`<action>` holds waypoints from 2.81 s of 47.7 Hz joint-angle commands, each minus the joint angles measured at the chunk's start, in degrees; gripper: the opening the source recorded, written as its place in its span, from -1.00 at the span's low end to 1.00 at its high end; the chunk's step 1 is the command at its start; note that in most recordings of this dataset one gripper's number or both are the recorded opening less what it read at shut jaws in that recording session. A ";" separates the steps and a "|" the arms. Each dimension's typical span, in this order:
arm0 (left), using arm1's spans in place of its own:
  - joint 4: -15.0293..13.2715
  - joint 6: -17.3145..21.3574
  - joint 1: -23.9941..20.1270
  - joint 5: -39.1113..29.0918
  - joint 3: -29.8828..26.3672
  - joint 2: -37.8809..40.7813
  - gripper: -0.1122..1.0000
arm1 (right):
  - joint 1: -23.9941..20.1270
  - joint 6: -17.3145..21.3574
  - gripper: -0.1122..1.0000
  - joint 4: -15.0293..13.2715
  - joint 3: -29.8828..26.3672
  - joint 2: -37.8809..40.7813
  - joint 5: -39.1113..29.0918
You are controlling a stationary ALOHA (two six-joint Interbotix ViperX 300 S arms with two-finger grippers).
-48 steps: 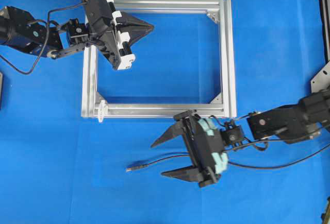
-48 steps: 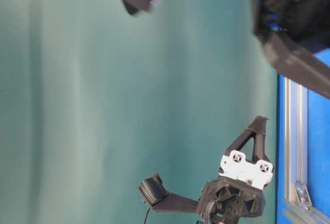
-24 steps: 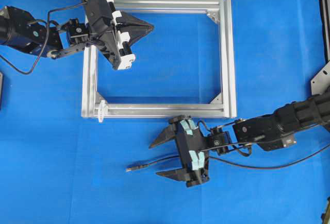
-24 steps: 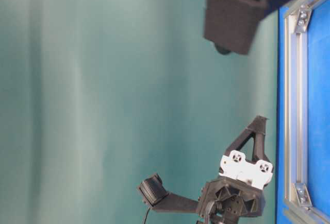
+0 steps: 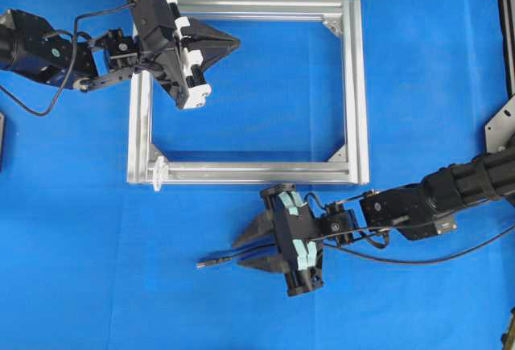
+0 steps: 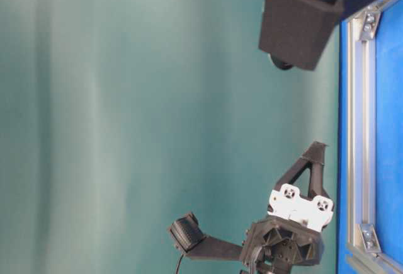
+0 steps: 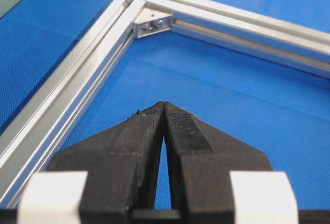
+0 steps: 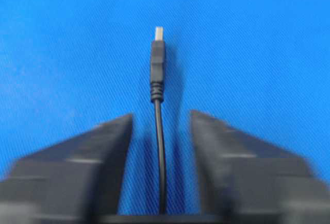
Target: Insert the wire through the string loop located on the left side.
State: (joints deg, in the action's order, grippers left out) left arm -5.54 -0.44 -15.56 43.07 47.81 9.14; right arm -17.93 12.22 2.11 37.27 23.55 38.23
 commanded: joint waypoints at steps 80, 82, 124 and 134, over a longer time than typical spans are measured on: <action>0.09 -0.88 0.09 -0.97 -0.35 -2.02 -0.80 | -0.53 -0.79 -0.80 -0.18 -0.26 -13.10 -9.49; 0.09 -0.88 0.09 -0.97 -0.35 -2.02 -0.80 | -0.53 -0.79 -0.80 -0.18 -0.26 -13.10 -9.49; 0.18 -0.97 0.09 -1.05 -0.35 -2.02 -0.80 | -0.53 -0.79 -0.80 -0.18 -0.18 -13.10 -9.58; 0.18 -0.97 0.18 -1.05 0.09 -2.29 -0.80 | 0.70 -0.97 -0.80 -0.26 0.26 -13.18 -9.58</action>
State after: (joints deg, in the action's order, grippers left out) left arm -5.54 -1.32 -15.47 41.75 48.08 8.96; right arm -18.02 11.43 1.93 37.71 12.22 28.48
